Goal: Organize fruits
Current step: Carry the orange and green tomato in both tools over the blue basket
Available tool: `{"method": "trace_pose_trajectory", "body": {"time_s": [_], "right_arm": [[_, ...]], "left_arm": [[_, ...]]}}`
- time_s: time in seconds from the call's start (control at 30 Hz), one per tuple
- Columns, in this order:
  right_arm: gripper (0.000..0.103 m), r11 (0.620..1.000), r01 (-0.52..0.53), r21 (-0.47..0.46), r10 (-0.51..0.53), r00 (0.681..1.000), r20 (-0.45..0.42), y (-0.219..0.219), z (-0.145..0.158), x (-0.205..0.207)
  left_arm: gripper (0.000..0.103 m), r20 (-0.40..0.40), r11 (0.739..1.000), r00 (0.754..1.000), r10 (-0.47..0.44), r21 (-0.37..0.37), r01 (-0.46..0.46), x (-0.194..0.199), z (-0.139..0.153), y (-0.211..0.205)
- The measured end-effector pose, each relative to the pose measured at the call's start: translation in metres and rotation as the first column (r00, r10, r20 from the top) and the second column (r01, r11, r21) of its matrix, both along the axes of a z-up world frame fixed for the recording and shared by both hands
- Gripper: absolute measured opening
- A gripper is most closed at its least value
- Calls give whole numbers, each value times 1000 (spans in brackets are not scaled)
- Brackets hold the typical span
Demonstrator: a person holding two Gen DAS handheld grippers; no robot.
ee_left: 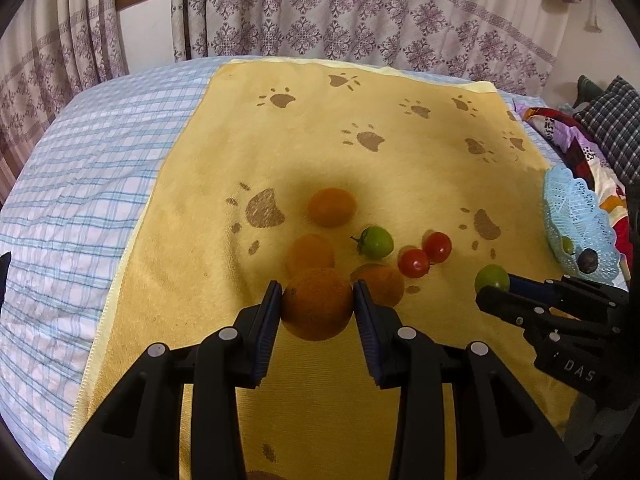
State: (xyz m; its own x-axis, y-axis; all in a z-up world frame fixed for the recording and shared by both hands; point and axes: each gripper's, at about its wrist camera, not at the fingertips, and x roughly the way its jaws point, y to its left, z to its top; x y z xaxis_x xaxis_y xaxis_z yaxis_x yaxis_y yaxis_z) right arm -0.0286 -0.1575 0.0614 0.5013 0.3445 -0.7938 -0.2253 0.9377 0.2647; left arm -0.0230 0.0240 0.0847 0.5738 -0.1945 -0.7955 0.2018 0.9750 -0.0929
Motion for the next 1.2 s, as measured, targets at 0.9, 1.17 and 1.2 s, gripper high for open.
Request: {"method": "trace_pose_trajectory", "body": {"time_s": [0.9,1.17,1.2], "right_arm": [[29,974,226,19,-227,970,90,-106,39,-17],[29,960,281,10,-281,955,100,-136,41,-24],[29,957,291,9,-291,952,101,-142,41,-25]], "left_arm": [[37,82,984,981,-175,52,171,-3,38,-91],[37,101,971,966,-237,63,232,-7,45,-124],[37,102,969,964,-245,65,239,-7,45,-128]]}}
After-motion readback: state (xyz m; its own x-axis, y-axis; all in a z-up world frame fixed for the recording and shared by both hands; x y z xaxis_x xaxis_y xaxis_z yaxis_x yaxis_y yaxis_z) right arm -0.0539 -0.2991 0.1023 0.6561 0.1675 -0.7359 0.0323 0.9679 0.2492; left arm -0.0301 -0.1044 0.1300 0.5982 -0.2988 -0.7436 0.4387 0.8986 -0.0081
